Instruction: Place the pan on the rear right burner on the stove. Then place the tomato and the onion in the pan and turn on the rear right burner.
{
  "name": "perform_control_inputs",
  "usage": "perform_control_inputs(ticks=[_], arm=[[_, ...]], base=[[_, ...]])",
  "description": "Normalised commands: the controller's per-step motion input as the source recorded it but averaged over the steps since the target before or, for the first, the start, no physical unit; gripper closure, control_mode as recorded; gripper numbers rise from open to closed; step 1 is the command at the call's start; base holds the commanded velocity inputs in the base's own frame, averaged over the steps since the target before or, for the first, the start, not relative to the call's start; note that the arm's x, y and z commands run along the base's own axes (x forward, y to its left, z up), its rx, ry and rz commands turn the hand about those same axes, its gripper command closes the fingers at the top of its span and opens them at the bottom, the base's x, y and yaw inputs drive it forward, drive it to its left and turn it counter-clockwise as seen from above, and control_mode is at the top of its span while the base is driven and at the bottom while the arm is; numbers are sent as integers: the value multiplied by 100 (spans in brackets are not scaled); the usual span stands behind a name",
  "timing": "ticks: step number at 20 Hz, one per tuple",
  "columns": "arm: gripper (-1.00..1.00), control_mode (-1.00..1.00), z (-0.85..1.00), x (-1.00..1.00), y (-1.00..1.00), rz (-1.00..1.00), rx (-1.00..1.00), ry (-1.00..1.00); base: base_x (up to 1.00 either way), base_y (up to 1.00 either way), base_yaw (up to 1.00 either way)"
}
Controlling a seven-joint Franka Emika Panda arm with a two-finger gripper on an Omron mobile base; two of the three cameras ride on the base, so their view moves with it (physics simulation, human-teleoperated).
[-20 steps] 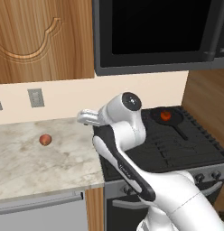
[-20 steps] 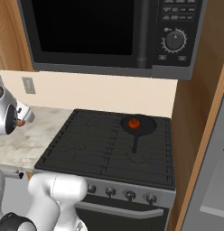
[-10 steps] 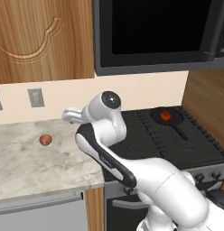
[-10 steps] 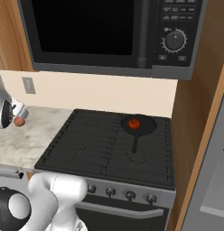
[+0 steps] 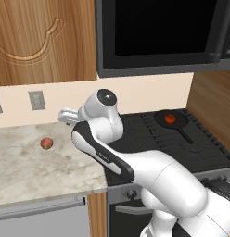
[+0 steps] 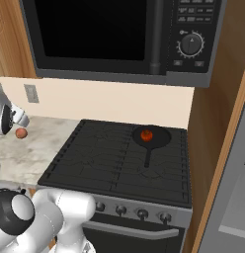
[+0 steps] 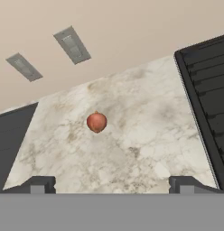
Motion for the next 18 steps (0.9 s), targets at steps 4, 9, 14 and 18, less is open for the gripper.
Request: perform_control_inputs(ticks=[4, 9, 14, 18], arm=[[-100, -100, 0, 14, 31, 17, -3, 8], [-100, -100, -14, 32, 1, 8, -7, 2], [-100, -100, -26, 13, 1, 0, -13, 0], [-100, -100, -19, 0, 29, 0, -11, 0]], base=[[0, 0, 0], [0, 0, 0], [0, 0, 0], [0, 0, 0]])
